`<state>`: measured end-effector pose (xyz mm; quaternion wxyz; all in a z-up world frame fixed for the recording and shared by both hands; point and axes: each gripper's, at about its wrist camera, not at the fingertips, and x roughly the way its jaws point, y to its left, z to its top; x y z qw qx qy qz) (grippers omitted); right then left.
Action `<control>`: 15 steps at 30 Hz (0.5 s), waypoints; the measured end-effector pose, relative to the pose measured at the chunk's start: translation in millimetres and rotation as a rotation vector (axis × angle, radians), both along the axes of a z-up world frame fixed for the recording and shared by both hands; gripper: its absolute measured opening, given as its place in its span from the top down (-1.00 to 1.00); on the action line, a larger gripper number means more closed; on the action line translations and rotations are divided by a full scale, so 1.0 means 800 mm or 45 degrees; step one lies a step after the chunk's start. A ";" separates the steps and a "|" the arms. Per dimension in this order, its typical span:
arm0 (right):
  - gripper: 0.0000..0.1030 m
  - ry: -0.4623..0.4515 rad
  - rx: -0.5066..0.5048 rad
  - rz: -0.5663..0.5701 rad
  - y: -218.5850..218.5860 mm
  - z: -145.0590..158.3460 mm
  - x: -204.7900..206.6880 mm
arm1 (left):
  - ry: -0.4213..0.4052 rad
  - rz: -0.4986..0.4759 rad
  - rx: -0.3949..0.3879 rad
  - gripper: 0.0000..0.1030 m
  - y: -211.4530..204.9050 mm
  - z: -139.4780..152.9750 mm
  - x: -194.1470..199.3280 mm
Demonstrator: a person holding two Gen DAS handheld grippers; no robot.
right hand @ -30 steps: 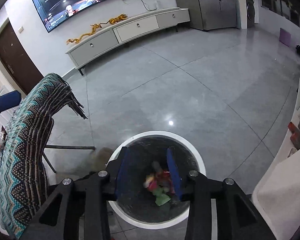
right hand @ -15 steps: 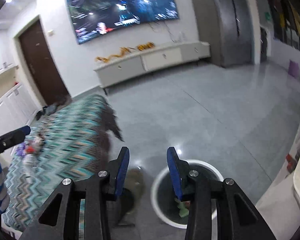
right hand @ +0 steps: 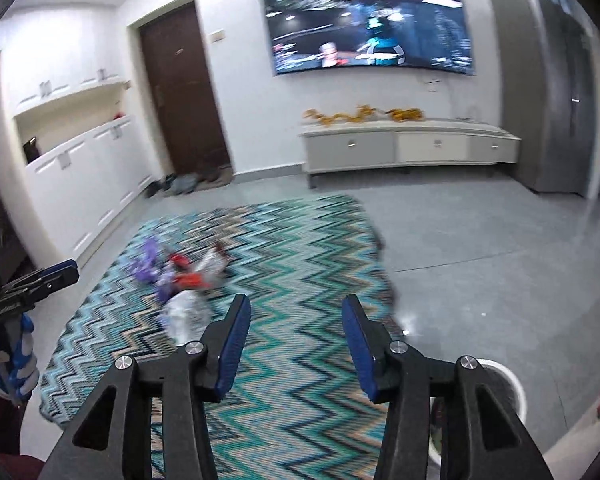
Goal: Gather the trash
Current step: 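Return both tools to the remaining trash on the rug, then grasp the purple bag with the left tool while the right tool grasps the white printed bag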
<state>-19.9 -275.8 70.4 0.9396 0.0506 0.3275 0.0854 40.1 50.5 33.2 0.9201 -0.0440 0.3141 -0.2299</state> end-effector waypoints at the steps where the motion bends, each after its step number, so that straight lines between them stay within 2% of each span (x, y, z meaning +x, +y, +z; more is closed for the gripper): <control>1: 0.03 0.013 -0.002 0.031 0.012 -0.005 0.007 | 0.015 0.030 -0.007 -0.24 0.017 -0.007 0.004; 3: 0.00 0.050 -0.015 0.096 0.038 -0.018 0.025 | 0.042 0.067 -0.023 -0.24 0.040 -0.019 0.007; 7: -0.08 0.134 -0.031 0.211 0.083 -0.049 0.049 | 0.096 0.098 -0.054 -0.24 0.054 -0.039 0.014; 9: -0.14 0.179 -0.036 0.267 0.104 -0.067 0.062 | 0.133 0.090 -0.066 -0.23 0.053 -0.050 0.021; 15: -0.16 0.289 -0.041 0.389 0.149 -0.114 0.096 | 0.221 0.038 -0.047 -0.22 0.027 -0.082 0.057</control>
